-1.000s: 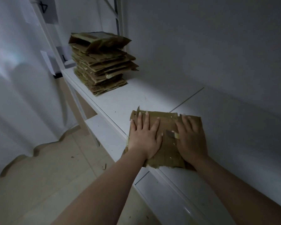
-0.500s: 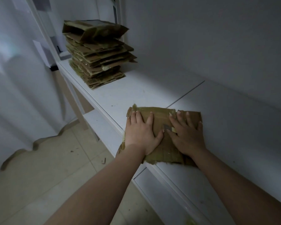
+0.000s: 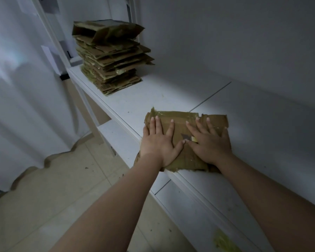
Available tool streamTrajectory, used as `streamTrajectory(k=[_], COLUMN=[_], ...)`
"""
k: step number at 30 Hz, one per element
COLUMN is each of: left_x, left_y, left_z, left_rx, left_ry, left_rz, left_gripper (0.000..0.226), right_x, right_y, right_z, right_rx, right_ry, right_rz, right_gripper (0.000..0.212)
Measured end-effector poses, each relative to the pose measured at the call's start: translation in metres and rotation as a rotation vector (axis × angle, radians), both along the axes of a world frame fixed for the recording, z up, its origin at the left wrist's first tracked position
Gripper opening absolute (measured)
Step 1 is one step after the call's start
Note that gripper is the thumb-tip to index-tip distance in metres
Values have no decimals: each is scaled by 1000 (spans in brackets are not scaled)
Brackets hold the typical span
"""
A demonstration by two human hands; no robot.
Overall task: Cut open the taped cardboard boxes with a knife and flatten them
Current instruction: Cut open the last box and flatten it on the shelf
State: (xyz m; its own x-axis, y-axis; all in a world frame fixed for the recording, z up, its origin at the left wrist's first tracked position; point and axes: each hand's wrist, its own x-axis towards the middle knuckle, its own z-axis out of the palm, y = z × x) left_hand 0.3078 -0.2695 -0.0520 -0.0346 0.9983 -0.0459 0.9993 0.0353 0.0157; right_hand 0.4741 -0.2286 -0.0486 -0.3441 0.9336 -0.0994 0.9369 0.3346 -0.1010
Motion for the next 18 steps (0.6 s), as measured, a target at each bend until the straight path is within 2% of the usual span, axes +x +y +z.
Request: streamTrajectory(k=[3, 6, 9, 14, 16, 18], left_x=[5, 13, 13, 10, 10, 4], left_y=[-7, -12, -13, -12, -15, -20], left_z=[5, 10, 7, 3, 5, 7], left_rx=[-6, -34, -58, -69, -54, 29], left_ry=[9, 17, -93, -90, -139, -250], left_rz=[44, 129, 155, 132, 119, 95], left_gripper=[68, 61, 61, 66, 62, 58], right_x=[-1, -7, -9, -9, -6, 0], right_y=[-3, -22, -32, -28, -31, -33], right_z=[5, 1, -2, -2, 0, 3], right_rx=[-34, 42, 81, 81, 91, 139], right_ry=[1, 50, 76, 105, 173, 346], right_rz=[-23, -162, -227, -235, -225, -229], right_gripper=[61, 58, 55, 54, 53, 52])
